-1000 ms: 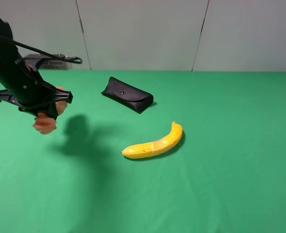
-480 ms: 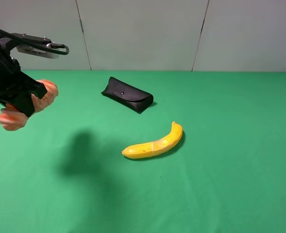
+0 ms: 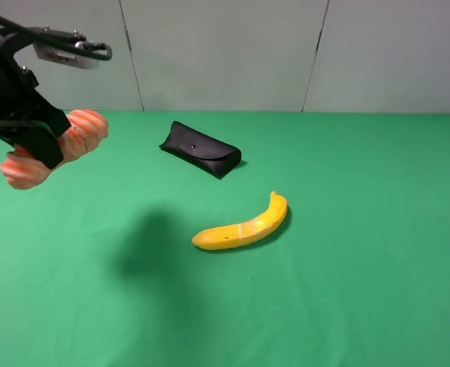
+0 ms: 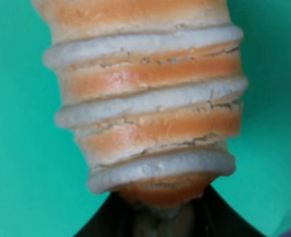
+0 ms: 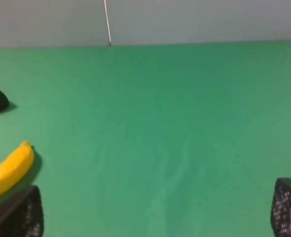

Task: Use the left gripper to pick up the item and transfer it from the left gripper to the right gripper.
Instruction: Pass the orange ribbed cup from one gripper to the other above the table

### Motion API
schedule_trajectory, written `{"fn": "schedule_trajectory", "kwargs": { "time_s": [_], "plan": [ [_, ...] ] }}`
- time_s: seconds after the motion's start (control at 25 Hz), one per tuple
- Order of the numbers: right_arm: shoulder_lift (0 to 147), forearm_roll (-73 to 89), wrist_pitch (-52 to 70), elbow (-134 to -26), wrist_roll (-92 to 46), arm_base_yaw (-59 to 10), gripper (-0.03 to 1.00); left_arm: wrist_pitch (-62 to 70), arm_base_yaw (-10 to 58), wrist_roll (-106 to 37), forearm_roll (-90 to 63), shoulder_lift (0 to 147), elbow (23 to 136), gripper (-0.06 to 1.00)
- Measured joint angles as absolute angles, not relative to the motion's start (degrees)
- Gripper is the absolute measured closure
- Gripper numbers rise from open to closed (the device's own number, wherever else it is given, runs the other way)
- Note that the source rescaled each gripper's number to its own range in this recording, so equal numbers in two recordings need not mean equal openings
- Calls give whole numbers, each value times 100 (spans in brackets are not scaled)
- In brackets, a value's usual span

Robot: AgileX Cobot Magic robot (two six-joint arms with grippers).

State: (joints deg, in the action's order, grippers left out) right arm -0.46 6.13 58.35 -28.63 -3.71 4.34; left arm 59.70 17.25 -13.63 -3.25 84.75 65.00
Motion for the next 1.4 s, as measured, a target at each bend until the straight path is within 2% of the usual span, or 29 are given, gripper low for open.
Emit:
{"fn": "schedule_trajectory", "kwargs": {
  "time_s": [0.36,0.72,1.0,1.4],
  "plan": [
    [169,656,5820,-2966,-337,434,-3,5719,2649,-1827,-301,8480,6636,93],
    [2365,1757,4959,-3283,-332,434,-3,5303,3521,-2465,-299,8480,6636,94],
    [3959,3661,4329,-3288,-1951,434,-3,4843,3936,-3187,-299,8480,6636,94],
    [5555,6351,4647,-3315,-4622,434,-3,4264,4326,-3898,-323,8684,6649,94]
  ]
}}
